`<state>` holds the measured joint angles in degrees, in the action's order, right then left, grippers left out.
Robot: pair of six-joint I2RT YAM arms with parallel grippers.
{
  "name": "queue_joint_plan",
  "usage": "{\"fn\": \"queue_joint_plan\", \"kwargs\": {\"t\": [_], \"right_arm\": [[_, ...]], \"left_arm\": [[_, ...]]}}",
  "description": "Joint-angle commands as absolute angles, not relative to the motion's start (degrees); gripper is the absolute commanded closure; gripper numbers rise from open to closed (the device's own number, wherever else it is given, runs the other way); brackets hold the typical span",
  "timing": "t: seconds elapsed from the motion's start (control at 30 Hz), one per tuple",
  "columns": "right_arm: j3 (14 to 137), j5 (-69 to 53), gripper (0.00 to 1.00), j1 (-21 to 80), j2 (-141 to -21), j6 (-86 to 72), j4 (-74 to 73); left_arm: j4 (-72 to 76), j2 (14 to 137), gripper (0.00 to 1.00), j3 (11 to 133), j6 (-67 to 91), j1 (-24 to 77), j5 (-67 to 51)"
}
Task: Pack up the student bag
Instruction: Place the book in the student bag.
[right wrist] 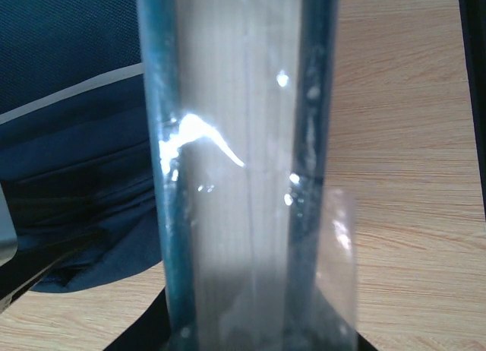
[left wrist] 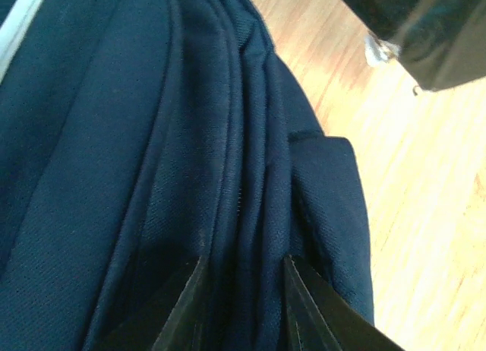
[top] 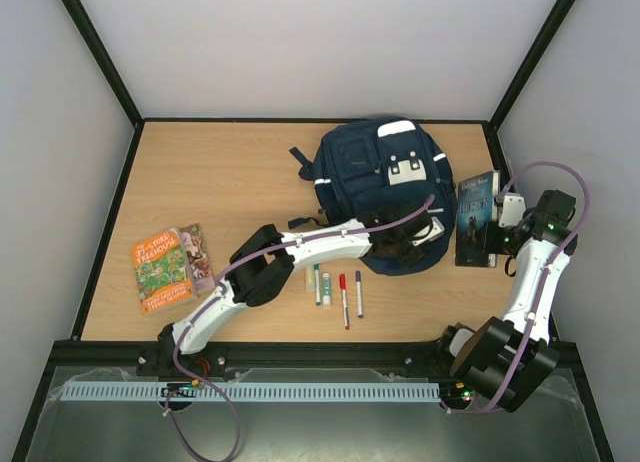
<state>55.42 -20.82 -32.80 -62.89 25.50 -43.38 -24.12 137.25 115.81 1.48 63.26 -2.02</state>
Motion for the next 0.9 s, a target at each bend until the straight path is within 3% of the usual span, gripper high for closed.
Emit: {"fn": "queue_joint_plan", "kwargs": {"t": [0.0,0.1,0.27,0.6,0.73,0.87], "right_arm": [[56.41,-25.33,0.99,-33.09,-62.19,25.58,-42.87],[56.36,-25.58,0.99,-33.05,-62.1,25.58,-43.15],[56.35,-25.89,0.99,-33.06,-61.85,25.58,-43.2],[56.48,-26.77,0.99,-33.05,-62.55,25.15,-43.16],[56.6,-27.39,0.99,-33.1,-63.06,24.96,-43.57],[56.93,-27.88,0.99,-33.08,-63.11,25.04,-43.92]], "left_arm": [[-26.98,139.15,0.81,118.67,4.36,61.42,-1.38],[-26.48,138.91,0.86,118.67,6.83,59.7,-4.32],[-26.1,138.58,0.72,118.28,6.26,58.69,-9.31],[-29.24,141.89,0.71,119.44,4.7,58.8,-13.3],[-30.06,142.62,0.78,120.14,4.59,58.8,-11.14],[-30.04,141.84,0.96,120.55,4.46,58.7,-9.5]]}}
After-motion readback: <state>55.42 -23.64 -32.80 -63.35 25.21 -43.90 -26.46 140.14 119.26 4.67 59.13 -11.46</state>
